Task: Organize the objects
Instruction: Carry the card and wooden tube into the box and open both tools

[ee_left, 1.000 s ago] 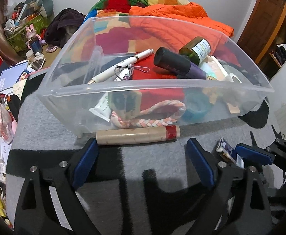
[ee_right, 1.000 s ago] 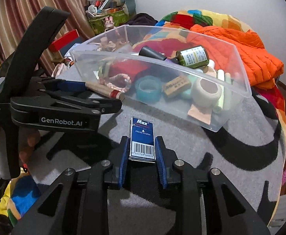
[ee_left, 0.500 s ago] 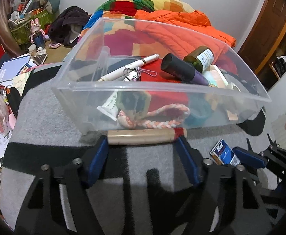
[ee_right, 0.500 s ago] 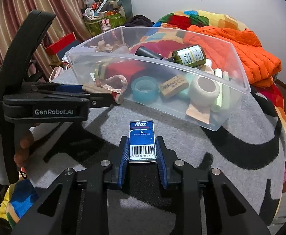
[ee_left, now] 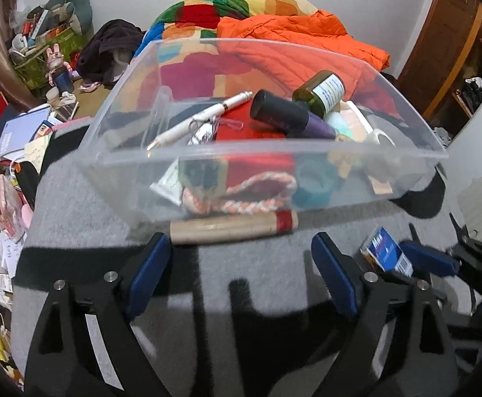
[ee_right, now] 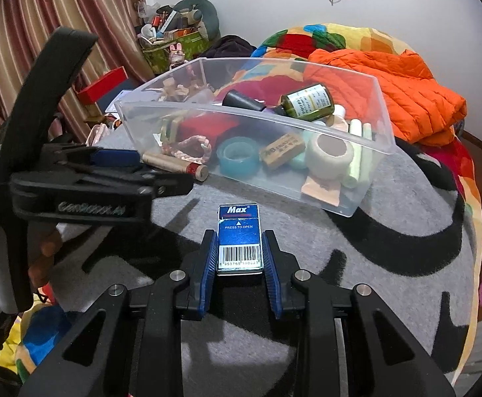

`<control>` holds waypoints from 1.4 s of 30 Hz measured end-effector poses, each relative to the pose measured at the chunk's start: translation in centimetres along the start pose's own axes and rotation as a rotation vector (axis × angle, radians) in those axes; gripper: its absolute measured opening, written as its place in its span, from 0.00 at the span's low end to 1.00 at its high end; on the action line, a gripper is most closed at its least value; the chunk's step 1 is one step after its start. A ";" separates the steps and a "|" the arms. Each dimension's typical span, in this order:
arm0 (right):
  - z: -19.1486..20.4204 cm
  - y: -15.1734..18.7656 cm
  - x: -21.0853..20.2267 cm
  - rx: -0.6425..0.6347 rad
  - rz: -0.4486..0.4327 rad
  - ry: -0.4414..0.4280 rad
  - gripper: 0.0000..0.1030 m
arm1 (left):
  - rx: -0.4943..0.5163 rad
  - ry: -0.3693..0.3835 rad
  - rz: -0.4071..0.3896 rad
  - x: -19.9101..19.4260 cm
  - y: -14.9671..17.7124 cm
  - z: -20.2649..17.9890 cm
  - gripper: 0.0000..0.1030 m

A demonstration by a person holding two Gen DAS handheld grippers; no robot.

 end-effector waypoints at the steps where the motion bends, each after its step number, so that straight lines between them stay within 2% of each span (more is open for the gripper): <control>1: -0.1 0.0 -0.1 0.000 -0.003 0.000 0.24 | 0.000 -0.019 -0.004 0.2 -0.3 -0.1 0.85; 4: -0.4 0.2 -0.4 0.009 -0.013 -0.006 0.24 | -0.007 -0.070 0.008 1.2 -0.8 0.1 0.86; 7: -0.7 0.2 -0.6 0.023 -0.022 -0.018 0.24 | -0.037 -0.054 0.031 2.1 -0.6 0.5 0.85; 8: -0.8 0.2 -0.6 0.028 -0.024 -0.021 0.24 | -0.036 -0.057 0.025 2.1 -0.5 0.5 0.82; 15: -1.1 0.2 -0.5 0.046 -0.025 -0.029 0.24 | -0.011 -0.029 -0.001 1.0 0.5 0.5 0.81; 24: -0.8 -1.2 -2.5 0.046 -0.075 -0.011 0.24 | 0.057 0.046 -0.113 -3.7 1.4 -0.3 0.81; 28: -0.5 -2.8 -4.2 0.041 -0.126 0.006 0.24 | 0.088 0.078 -0.179 -6.1 0.8 -0.6 0.81; 35: -1.0 -5.9 -5.5 0.052 -0.181 0.055 0.24 | 0.107 0.075 -0.272 -8.4 -1.7 -0.3 0.81; 38: -1.7 -7.1 -5.2 0.070 -0.182 0.071 0.24 | 0.102 0.067 -0.282 -8.2 -3.0 0.2 0.81; 42: -2.7 -8.3 -4.1 0.094 -0.170 0.088 0.24 | 0.093 0.108 -0.263 -6.9 -4.4 0.8 0.81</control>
Point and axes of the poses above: each gripper's, at about its wrist camera, not at the fingertips, and x roughly the way its jaws point, z to its left, y to its underside, the point moved 5 cm from there along x, roughly the way its jaws point, and after that the axes turned 5 degrees about z, right-handed, at the moved point
